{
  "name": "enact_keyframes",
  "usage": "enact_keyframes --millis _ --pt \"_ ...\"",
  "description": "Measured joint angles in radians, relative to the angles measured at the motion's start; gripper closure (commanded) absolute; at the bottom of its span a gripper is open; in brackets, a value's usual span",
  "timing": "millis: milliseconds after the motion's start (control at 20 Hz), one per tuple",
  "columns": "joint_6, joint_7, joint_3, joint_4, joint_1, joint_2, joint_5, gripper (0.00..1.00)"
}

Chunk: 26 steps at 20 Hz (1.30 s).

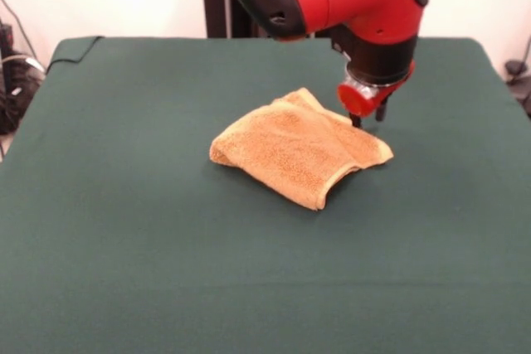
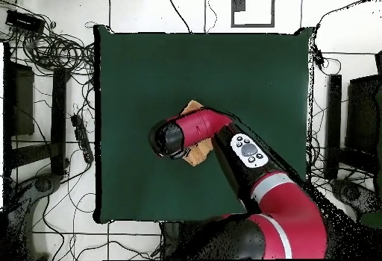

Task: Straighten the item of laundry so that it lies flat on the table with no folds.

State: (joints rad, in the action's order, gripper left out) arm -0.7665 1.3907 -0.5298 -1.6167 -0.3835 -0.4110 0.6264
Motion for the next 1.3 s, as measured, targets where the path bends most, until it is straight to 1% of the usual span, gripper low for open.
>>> enact_keyframes --millis 200,350,500,550,700,850,1300 --pt "-0.065 0.000 0.000 0.000 0.023 -0.052 -0.047 0.00" --pt "-0.149 0.000 0.000 0.004 0.043 -0.112 -0.094 0.00" --pt "-0.200 0.000 0.000 0.013 0.049 -0.142 -0.116 0.00" --pt "-0.237 0.000 0.000 0.021 0.051 -0.164 -0.131 0.00" --pt "-0.278 0.000 0.000 0.035 0.052 -0.189 -0.141 0.00" --pt "-0.300 0.000 0.000 0.062 0.052 -0.204 -0.142 0.00" --pt "-0.300 0.000 0.000 0.121 0.051 -0.202 -0.137 0.00"
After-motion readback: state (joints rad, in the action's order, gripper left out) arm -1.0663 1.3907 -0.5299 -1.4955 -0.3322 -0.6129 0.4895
